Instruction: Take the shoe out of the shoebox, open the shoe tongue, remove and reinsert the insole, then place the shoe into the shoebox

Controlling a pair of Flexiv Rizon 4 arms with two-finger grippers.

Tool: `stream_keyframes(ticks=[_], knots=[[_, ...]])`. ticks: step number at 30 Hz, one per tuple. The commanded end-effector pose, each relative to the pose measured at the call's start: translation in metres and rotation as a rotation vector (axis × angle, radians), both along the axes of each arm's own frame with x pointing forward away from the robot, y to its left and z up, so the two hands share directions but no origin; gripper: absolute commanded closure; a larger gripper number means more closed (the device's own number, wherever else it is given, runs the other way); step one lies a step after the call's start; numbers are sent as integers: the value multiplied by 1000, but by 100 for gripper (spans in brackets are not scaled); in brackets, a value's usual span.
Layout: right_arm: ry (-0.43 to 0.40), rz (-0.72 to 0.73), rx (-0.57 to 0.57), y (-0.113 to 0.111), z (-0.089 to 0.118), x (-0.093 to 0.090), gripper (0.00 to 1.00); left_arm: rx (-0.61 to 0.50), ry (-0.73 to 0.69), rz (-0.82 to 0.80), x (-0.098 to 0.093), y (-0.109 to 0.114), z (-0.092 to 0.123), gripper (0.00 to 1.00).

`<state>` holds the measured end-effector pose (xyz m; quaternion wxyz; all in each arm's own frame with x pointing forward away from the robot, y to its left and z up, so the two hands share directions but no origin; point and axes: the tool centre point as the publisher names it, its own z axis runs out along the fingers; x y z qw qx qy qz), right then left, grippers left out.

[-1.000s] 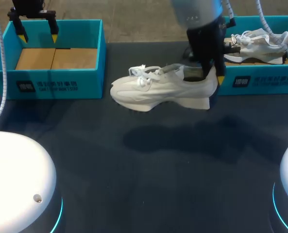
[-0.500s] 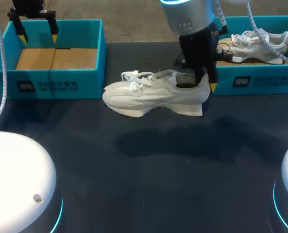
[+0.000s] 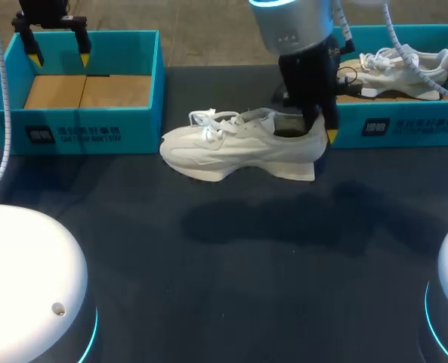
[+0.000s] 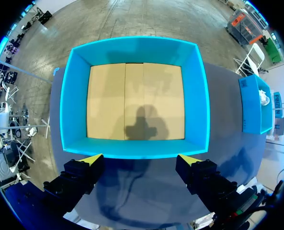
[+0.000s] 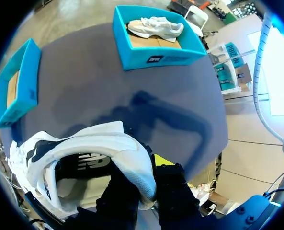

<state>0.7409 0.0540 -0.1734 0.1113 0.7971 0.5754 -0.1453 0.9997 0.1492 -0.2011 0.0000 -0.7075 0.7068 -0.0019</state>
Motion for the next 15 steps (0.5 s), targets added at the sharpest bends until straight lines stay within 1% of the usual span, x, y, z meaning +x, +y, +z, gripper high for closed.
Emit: stream_keyframes(ticks=[1,4,9,11,15], knots=[[1,20,-58,21,-9,-11,100,1,1,0,0,0,0,0],[5,28,-64,30,-18,-22,100,1,1,0,0,0,0,0],[11,25,-39,39,-35,-39,100,1,1,0,0,0,0,0],[9,25,-28,41,-40,-43,100,1,1,0,0,0,0,0],[-7,10,-20,39,-51,-45,100,1,1,0,0,0,0,0]])
